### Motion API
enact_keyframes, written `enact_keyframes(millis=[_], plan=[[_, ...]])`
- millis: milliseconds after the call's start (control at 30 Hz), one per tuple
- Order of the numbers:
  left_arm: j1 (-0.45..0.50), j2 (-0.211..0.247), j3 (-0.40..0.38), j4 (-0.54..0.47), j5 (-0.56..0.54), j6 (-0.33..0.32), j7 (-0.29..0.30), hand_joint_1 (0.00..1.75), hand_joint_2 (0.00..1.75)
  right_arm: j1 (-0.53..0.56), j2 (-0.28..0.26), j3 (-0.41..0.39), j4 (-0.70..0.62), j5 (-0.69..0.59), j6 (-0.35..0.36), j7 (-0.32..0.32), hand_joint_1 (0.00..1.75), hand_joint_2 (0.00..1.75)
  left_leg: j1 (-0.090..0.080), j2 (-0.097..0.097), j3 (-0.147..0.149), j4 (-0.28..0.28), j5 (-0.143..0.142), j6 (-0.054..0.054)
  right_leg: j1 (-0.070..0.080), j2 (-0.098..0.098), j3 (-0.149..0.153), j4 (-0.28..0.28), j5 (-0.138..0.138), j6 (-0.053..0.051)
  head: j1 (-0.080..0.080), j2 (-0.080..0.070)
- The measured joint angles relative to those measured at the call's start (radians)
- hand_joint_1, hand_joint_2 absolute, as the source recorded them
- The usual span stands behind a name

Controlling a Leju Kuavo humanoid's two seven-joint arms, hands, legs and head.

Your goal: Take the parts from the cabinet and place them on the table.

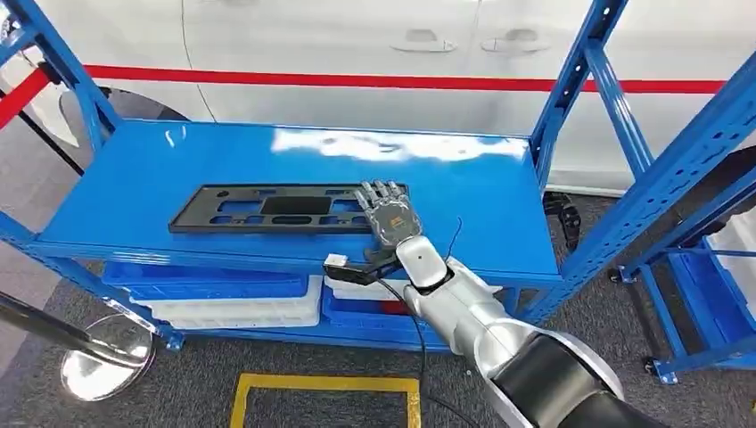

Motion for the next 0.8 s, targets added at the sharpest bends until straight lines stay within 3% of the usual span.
enact_keyframes(millis=[67,100,133,167,200,233,267,300,333,367,400,433,467,567,633,667,733,767,800], plan=[[0.004,0.0,0.0,0.0,0.0,0.0,0.001,0.0,0.0,-0.005,0.0,0.0,0.004,0.007,-0.007,0.0,0.0,1.75,-0.003,-0.001,0.0,-0.001,0.002,0.007,-0.003,-0.001,0.004,-0.005,0.002,0.009,0.0,0.0],[0.004,0.0,0.0,0.0,0.0,0.0,0.001,0.0,0.0,-0.006,0.0,-0.001,0.005,0.013,-0.012,0.0,0.0,1.75,0.009,-0.001,0.008,-0.015,0.01,0.018,0.001,-0.002,0.002,-0.002,-0.003,0.018,0.0,0.0],[0.004,-0.001,0.0,0.0,-0.001,0.0,0.001,0.0,0.0,-0.007,0.0,-0.002,0.007,0.015,-0.017,-0.002,0.0,1.75,0.007,0.0,0.01,-0.02,0.013,0.022,-0.003,0.0,-0.004,0.019,-0.021,0.022,0.0,0.0],[0.003,-0.001,0.0,0.0,-0.002,0.0,0.0,0.0,0.0,-0.008,0.0,-0.002,0.008,0.017,-0.021,-0.003,0.0,1.75,0.007,0.0,0.009,-0.019,0.014,0.026,-0.003,0.0,-0.028,0.072,-0.055,0.024,0.0,0.0],[0.002,-0.002,0.0,0.0,-0.002,-0.001,0.0,0.0,0.0,-0.008,0.0,-0.002,0.011,0.017,-0.023,-0.004,0.66,1.75,0.007,0.0,0.008,-0.019,0.014,0.027,-0.005,0.0,-0.063,0.144,-0.091,0.027,0.0,0.0],[0.003,-0.003,0.0,0.0,-0.003,-0.001,0.001,0.0,0.0,-0.004,0.0,-0.002,0.013,0.018,-0.023,-0.005,1.71,1.75,0.007,0.0,0.007,-0.019,0.014,0.029,-0.006,0.0,-0.106,0.231,-0.127,0.029,0.0,0.0],[0.003,-0.002,0.0,0.0,-0.003,0.0,0.001,0.0,0.0,0.0,0.0,-0.002,0.016,0.018,-0.023,-0.005,1.75,1.75,0.007,0.0,0.007,-0.018,0.014,0.029,-0.008,-0.001,-0.141,0.3,-0.143,0.032,0.0,0.0],[0.004,-0.002,0.0,0.0,-0.002,-0.001,0.001,0.0,0.0,0.003,0.0,-0.002,0.02,0.019,-0.024,-0.006,1.75,1.75,0.007,0.0,0.007,-0.017,0.013,0.029,-0.01,-0.001,-0.151,0.315,-0.134,0.034,0.0,0.0],[0.005,-0.003,0.0,0.0,-0.003,-0.002,0.001,0.0,0.0,0.003,0.0,-0.002,0.023,0.021,-0.028,-0.011,1.75,1.75,0.007,-0.001,0.008,-0.016,0.012,0.029,-0.013,-0.001,-0.136,0.277,-0.101,0.034,0.0,0.0],[0.005,-0.003,0.0,0.0,-0.003,-0.002,0.001,0.0,0.0,0.003,0.0,-0.002,0.024,0.021,-0.035,-0.013,1.75,1.75,0.007,-0.002,0.009,-0.014,0.01,0.026,-0.015,-0.001,-0.102,0.205,-0.059,0.034,0.0,0.0],[0.004,-0.004,0.0,0.0,-0.003,-0.003,0.001,0.0,0.0,0.001,0.0,-0.003,0.024,0.023,-0.046,-0.013,1.75,1.75,0.008,-0.003,0.01,-0.01,0.007,0.022,-0.017,-0.001,-0.053,0.104,-0.011,0.033,0.0,0.0],[0.005,-0.004,0.0,0.0,-0.003,-0.003,0.0,0.0,0.0,-0.001,0.0,-0.004,0.024,0.023,-0.056,-0.016,1.75,1.75,0.008,-0.003,0.008,-0.004,0.001,0.016,-0.018,-0.001,-0.015,0.02,0.011,0.032,0.0,0.0],[0.004,-0.005,0.0,0.0,-0.003,-0.003,0.0,0.0,0.0,-0.002,0.001,-0.005,0.024,0.023,-0.063,-0.02,1.75,1.75,0.0,-0.003,0.002,0.004,-0.003,0.01,-0.011,0.0,-0.008,0.01,0.0,0.027,0.0,0.0],[0.004,-0.005,0.0,0.0,-0.003,-0.002,0.0,0.0,0.0,0.0,0.003,-0.008,0.027,0.024,-0.064,-0.025,1.75,1.75,0.004,-0.003,0.003,-0.003,0.0,-0.003,-0.007,0.003,-0.014,0.011,0.002,0.009,0.0,0.0],[0.004,-0.005,0.0,0.0,-0.001,0.0,0.001,0.0,0.0,-0.003,0.007,-0.012,0.027,0.023,-0.064,-0.026,1.75,1.75,0.007,-0.001,-0.002,0.015,-0.018,-0.015,-0.015,0.002,-0.009,0.001,0.007,-0.004,0.0,0.0],[0.004,-0.005,0.0,0.0,0.0,0.0,0.0,0.0,0.0,-0.006,0.01,-0.013,0.027,0.023,-0.065,-0.026,1.75,1.75,0.007,-0.001,-0.02,0.057,-0.048,-0.018,-0.015,0.001,-0.009,0.001,0.006,-0.01,0.0,0.0],[0.005,-0.005,0.0,0.0,0.0,0.001,0.0,0.0,0.0,-0.007,0.011,-0.015,0.028,0.023,-0.067,-0.026,1.75,1.75,0.008,-0.001,-0.097,0.225,-0.129,-0.024,-0.012,-0.002,-0.009,0.002,0.005,-0.014,0.0,0.0],[0.006,-0.005,0.0,0.0,0.0,0.001,0.0,0.0,0.0,-0.006,0.011,-0.016,0.03,0.024,-0.067,-0.026,1.75,1.75,0.008,-0.001,-0.132,0.297,-0.151,-0.026,-0.01,-0.003,-0.01,0.002,0.005,-0.014,0.0,0.0],[0.008,-0.005,0.0,0.0,0.0,0.001,0.0,0.0,0.0,-0.005,0.011,-0.018,0.031,0.024,-0.067,-0.026,1.75,1.75,0.008,0.0,-0.149,0.328,-0.15,-0.026,-0.009,-0.003,-0.009,0.002,0.005,-0.015,0.0,0.0]])
